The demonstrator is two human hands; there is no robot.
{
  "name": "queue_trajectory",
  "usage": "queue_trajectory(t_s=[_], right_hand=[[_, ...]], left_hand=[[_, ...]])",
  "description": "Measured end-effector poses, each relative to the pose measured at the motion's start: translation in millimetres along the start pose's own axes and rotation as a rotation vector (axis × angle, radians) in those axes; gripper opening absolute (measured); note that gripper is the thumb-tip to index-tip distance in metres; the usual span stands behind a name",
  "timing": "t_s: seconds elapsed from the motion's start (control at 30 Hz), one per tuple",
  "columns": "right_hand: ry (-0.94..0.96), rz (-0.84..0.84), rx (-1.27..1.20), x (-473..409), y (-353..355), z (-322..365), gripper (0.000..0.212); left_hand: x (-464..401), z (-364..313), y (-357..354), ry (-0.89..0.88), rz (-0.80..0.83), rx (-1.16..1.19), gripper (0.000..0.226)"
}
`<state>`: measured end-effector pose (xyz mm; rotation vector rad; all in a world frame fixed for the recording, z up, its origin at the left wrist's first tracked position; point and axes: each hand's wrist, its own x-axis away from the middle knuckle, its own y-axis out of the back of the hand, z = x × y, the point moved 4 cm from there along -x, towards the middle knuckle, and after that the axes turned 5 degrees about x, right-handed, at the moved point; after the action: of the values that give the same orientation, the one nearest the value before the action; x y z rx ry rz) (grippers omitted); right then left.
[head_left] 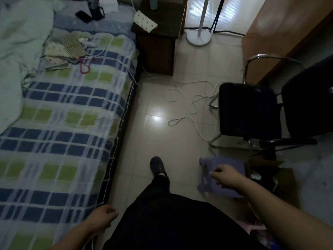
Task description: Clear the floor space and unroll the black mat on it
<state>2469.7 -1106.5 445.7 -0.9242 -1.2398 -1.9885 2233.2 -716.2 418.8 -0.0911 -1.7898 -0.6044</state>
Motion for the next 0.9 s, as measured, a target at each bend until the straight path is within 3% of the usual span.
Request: queue_trajectory(t_s=[0.17, 0.33, 0.43, 0.7, 0.9], right_hand=[[-0.035, 0.014, 0.056, -44, 39, 48, 0.034], [-0.07, -0.068, -0.044, -86, 92, 73, 0.026], [-0.105, -0.051, -0.044, -101, 112, 73, 0.026], [-0.267, 0.067, -0.018, -178, 171, 53, 0.039], [-0.273, 0.094, 0.03, -251, 279, 82, 0.021]], left_hand=[[-41, -78, 97, -0.084, -0.003, -0.133, 0.025], [-77, -180, 206, -0.119, -0.133, 0.107, 0.016], [-96, -238, 249, -0.162, -0.201, 0.13, 0.021], [-149, -384, 257, -0.199, -0.088, 0.043, 0.019], [-172, -473, 271, -0.159, -0.017, -0.137, 0.022]])
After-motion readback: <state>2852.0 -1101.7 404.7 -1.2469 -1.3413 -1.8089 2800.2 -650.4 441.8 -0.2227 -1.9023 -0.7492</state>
